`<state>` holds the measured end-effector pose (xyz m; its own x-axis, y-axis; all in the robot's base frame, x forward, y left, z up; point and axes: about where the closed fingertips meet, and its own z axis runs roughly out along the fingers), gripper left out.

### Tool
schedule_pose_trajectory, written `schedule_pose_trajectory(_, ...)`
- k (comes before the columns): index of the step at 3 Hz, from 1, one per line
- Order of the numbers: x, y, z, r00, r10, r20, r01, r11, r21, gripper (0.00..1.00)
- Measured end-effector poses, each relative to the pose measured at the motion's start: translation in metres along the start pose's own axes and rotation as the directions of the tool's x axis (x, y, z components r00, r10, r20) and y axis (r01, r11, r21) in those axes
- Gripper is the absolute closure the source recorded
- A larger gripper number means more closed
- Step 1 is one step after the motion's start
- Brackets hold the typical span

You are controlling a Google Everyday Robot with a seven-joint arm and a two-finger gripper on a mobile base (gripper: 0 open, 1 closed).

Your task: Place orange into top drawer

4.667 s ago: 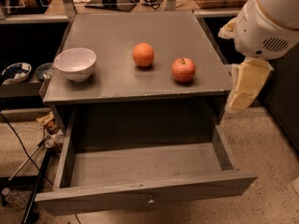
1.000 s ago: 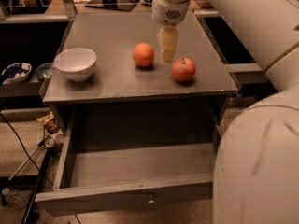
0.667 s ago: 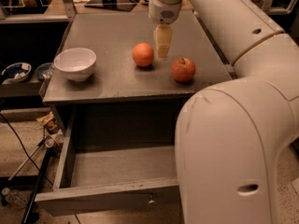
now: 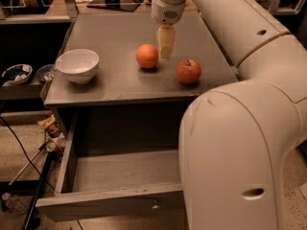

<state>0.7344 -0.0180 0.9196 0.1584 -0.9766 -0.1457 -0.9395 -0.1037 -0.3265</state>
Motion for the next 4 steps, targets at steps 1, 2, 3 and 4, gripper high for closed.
schedule_pose_trajectory(1, -0.016, -0.005, 0.015, 0.999, -0.018, 0.032, 0.018, 0.9994, -0.029, 0.00)
schedule_pose_trajectory(2, -0.035, -0.011, 0.031, 0.997, -0.040, 0.061, 0.043, 0.9975, -0.056, 0.00)
schedule_pose_trajectory(3, -0.036, -0.017, 0.037, 0.997, -0.034, 0.076, 0.037, 0.9986, -0.037, 0.00)
schedule_pose_trajectory(4, -0.035, -0.018, 0.041, 0.995, -0.024, 0.092, 0.028, 0.9989, -0.037, 0.00)
